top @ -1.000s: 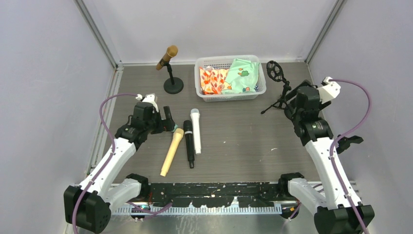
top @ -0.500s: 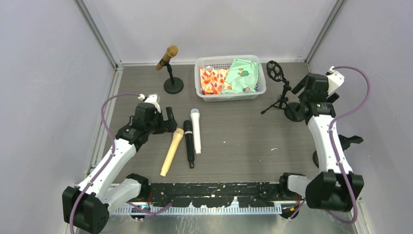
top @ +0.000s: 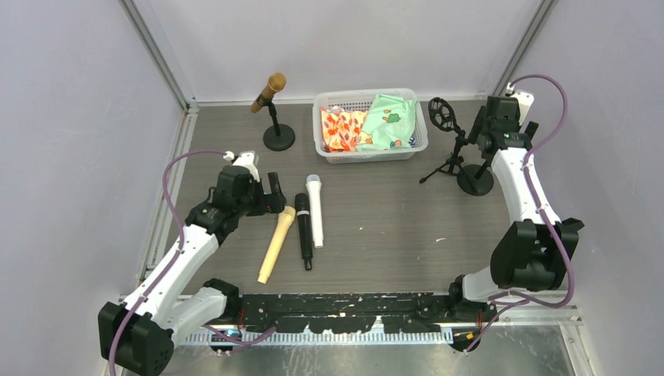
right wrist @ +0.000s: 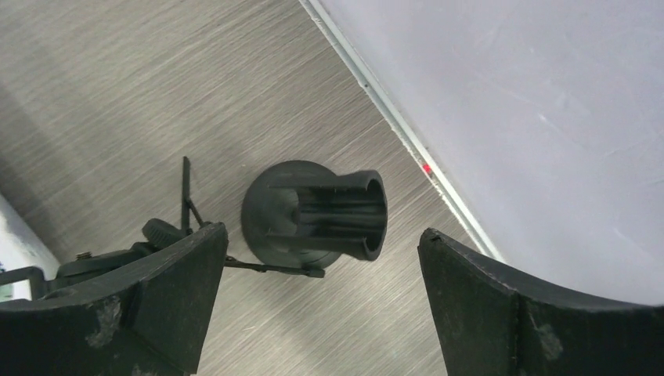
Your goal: Attach the microphones to the stand
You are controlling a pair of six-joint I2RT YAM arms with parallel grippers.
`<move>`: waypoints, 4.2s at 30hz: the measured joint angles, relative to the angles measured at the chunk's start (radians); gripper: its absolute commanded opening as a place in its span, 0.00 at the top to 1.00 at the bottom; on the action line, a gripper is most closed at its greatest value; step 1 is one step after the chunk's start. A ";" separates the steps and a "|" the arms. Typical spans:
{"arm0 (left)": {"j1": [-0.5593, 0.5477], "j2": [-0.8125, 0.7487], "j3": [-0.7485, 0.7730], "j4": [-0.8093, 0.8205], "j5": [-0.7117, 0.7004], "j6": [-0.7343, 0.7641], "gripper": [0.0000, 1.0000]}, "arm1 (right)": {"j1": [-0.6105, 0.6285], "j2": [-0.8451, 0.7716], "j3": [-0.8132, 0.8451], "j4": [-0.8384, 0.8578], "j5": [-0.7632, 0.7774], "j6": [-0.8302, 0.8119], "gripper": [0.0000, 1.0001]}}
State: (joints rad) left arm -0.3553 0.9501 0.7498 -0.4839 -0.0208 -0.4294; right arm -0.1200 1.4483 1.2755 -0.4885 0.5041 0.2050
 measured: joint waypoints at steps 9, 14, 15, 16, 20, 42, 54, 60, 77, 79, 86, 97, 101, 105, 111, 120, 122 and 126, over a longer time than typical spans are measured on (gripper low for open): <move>-0.004 -0.005 0.000 0.000 0.000 0.001 0.00 | 0.000 0.076 0.074 -0.067 0.027 -0.109 0.19; -0.004 -0.005 0.000 0.000 0.000 0.002 0.00 | 0.000 0.119 0.102 -0.082 0.030 -0.144 0.32; -0.004 -0.005 0.000 0.000 0.000 0.002 0.00 | 0.000 0.126 0.103 -0.083 0.031 -0.150 0.32; -0.004 -0.005 0.000 0.000 0.000 0.003 0.00 | 0.000 0.133 0.103 -0.083 0.032 -0.154 0.33; -0.004 -0.006 0.000 0.000 0.000 0.008 0.00 | 0.000 0.159 0.113 -0.089 0.045 -0.175 0.38; -0.004 -0.019 0.000 0.000 0.000 0.015 0.00 | 0.000 0.222 0.137 -0.020 0.258 -0.373 0.73; -0.006 -0.023 0.000 0.000 0.000 0.015 0.00 | -0.004 0.178 0.171 -0.095 0.227 -0.338 0.77; -0.020 -0.023 0.000 0.000 0.000 0.015 0.00 | 0.011 0.023 0.184 -0.248 0.158 -0.276 0.78; -0.027 -0.023 0.013 -0.006 -0.005 0.015 0.01 | 0.462 -0.161 0.312 -0.668 0.256 -0.180 0.77; -0.027 -0.023 0.018 -0.007 -0.013 0.015 0.01 | 0.597 -0.135 0.312 -0.686 0.270 -0.135 0.77; -0.027 -0.017 0.019 -0.007 -0.035 0.008 0.00 | 0.926 0.007 0.312 -0.613 0.307 -0.078 0.79; -0.027 -0.013 0.019 -0.009 -0.129 -0.059 0.03 | 1.082 0.176 0.258 -0.218 0.365 -0.167 0.72; -0.027 0.000 0.019 -0.014 -0.181 -0.114 0.02 | 1.086 0.213 0.230 -0.133 0.371 -0.209 0.66; -0.027 0.047 0.018 -0.033 -0.243 -0.192 0.00 | 1.087 0.264 0.226 -0.102 0.360 -0.229 0.53; -0.027 0.117 0.018 -0.035 -0.303 -0.301 0.00 | 1.087 0.286 0.212 -0.094 0.302 -0.227 0.31; -0.021 0.272 0.069 -0.047 -0.378 -0.455 0.00 | 1.086 0.233 0.187 -0.084 0.221 -0.178 0.16; -0.011 0.299 0.080 -0.050 -0.389 -0.492 0.00 | 1.087 0.189 0.175 -0.084 0.200 -0.166 0.16; 0.020 0.347 0.086 -0.049 -0.409 -0.599 0.00 | 1.087 0.072 0.163 -0.084 0.171 -0.150 0.16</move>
State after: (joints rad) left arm -0.3355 1.2968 0.8360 -0.5327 -0.4297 -1.0279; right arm 0.9668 1.5200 1.4387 -0.5720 0.6754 0.0555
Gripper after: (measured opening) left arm 0.996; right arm 0.840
